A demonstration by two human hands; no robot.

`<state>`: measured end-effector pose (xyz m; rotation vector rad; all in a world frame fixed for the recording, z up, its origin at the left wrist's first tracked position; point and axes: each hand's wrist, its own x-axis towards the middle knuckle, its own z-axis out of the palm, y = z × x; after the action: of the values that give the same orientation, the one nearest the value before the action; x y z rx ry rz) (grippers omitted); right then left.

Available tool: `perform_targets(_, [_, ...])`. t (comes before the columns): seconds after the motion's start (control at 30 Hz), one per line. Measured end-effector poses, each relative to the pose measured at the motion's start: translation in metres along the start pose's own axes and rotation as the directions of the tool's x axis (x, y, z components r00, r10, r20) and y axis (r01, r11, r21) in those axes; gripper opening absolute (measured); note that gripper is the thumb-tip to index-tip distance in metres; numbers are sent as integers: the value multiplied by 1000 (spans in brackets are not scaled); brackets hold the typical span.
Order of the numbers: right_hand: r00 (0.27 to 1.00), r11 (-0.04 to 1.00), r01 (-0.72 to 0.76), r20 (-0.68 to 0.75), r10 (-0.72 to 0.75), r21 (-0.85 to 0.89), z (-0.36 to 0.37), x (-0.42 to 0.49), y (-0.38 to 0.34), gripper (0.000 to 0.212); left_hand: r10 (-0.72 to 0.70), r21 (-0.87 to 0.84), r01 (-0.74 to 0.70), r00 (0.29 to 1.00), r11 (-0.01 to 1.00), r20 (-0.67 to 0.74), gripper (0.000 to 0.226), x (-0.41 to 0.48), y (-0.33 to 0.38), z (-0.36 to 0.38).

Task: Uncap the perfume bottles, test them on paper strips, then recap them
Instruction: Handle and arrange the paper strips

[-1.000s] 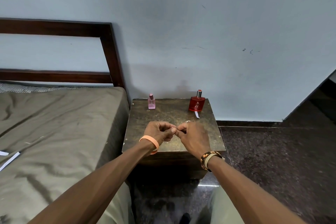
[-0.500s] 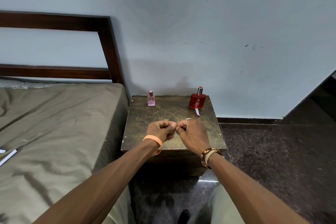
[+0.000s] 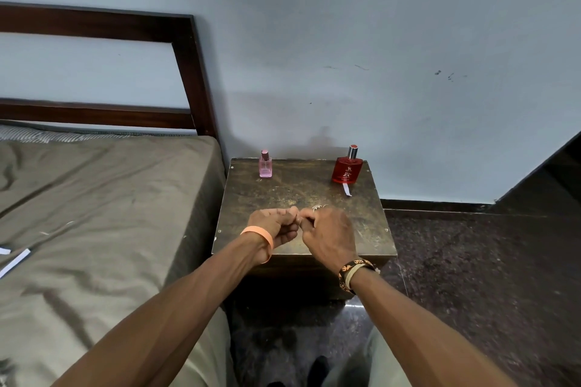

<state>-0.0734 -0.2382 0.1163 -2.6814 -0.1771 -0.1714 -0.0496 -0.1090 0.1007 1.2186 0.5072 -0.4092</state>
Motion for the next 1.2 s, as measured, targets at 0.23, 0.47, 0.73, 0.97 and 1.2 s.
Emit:
perform_targets(0.23, [844,295,-487,357,399,822,8,1,-5,8,0,33,5,991,999,-137,2,16,-3,-38])
perform_targets(0.47, [775,132,-570,478,413,811,24,10,-1,12,206,400,-78,935,913,-288,8,49,-11,-88])
perform_targets(0.73, [745,172,-640,550,377,749,61,29,4,13,415,669,-171,882,723,-223,10,95,-10,-114])
perform_targets(0.97, [684,136,-683,564,463,717,88,43,15,16,428,771,-154,889,618,-165,20,132,-20,-116])
perform_targets(1.2, [674,113,-663,525,520,740,93,53,18,25,643,843,-257,755,472,-130,32,119,-25,-107])
